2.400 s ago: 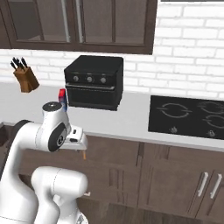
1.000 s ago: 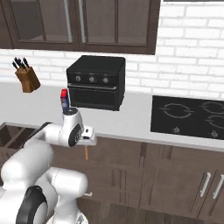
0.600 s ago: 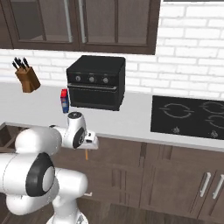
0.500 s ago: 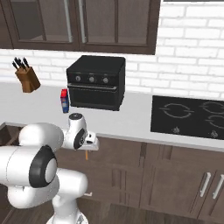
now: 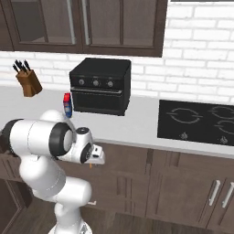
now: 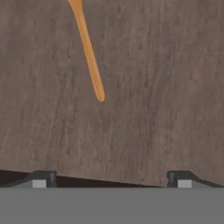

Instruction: Pick the wooden spoon from the drawer and place it on the counter.

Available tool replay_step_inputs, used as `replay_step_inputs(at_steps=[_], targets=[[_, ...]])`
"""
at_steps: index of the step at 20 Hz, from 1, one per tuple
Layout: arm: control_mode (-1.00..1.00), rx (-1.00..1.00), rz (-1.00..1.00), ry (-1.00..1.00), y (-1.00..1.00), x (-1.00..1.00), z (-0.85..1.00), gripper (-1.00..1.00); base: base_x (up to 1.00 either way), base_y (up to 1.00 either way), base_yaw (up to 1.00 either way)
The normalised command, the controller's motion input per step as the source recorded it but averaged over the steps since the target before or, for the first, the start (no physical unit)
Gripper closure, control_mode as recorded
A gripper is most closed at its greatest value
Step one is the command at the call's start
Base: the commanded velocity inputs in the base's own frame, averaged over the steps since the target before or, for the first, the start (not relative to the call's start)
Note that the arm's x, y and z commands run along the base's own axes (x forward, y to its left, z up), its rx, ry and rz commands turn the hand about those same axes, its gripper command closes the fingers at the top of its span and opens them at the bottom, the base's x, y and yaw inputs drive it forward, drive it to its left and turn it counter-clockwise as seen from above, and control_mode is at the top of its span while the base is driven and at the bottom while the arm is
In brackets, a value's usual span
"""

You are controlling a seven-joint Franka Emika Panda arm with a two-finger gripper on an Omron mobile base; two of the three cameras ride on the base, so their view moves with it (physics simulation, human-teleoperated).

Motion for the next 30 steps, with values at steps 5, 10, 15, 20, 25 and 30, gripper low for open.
replay_step_inputs(at_steps=[5, 10, 15, 20, 25, 30], targets=[[-1.00, 0.00, 0.00, 0.02, 0.00, 0.04, -0.48, -1.00, 0.00, 0.00, 0.00], [-1.00, 0.01, 0.00, 0.12, -0.26, -0.87, -0.33, -1.00, 0.00, 0.00, 0.00], [-1.00, 0.02, 0.00, 0.04, -0.41, -1.00, -0.01, -1.00, 0.00, 0.00, 0.00], [-1.00, 0.00, 0.03, 0.08, -0.17, -1.00, 0.00, -1.00, 0.00, 0.00, 0.00], [-1.00, 0.00, 0.12, 0.12, 0.00, -0.76, 0.13, -1.00, 0.00, 0.00, 0.00], [-1.00, 0.00, 0.13, -0.06, 0.17, 0.16, 0.66, -1.00, 0.00, 0.00, 0.00]])
